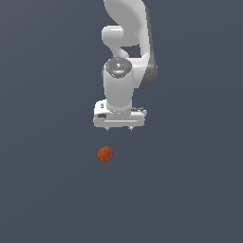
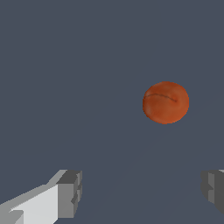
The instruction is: Pick up the object and move it to a goal position.
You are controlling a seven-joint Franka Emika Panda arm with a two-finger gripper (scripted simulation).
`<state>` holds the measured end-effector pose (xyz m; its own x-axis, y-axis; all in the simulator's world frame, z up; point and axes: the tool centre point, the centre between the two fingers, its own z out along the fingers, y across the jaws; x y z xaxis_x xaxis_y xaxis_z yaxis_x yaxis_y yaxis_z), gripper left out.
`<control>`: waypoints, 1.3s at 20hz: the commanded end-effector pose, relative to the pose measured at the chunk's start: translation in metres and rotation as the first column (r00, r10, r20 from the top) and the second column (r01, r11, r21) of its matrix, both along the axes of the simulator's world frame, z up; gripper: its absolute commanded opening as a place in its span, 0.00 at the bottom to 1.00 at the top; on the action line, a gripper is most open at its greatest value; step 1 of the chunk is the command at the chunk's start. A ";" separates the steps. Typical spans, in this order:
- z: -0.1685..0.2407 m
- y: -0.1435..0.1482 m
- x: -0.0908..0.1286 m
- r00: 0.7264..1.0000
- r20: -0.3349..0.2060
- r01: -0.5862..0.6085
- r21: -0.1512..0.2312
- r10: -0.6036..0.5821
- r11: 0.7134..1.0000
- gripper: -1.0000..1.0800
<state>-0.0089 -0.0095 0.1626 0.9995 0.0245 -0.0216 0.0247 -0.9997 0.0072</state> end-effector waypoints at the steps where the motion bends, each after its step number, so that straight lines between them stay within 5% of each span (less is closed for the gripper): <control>1: 0.000 0.000 0.000 1.000 0.000 0.000 0.000 0.000 1.000 0.96; 15: 0.008 -0.006 -0.001 1.000 -0.003 -0.030 -0.024 0.030 0.999 0.96; 26: -0.025 -0.035 0.032 0.995 0.010 0.103 -0.008 -0.103 0.995 0.96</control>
<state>0.0175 -0.0386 0.1447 0.9985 -0.0528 -0.0140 -0.0526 -0.9985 0.0179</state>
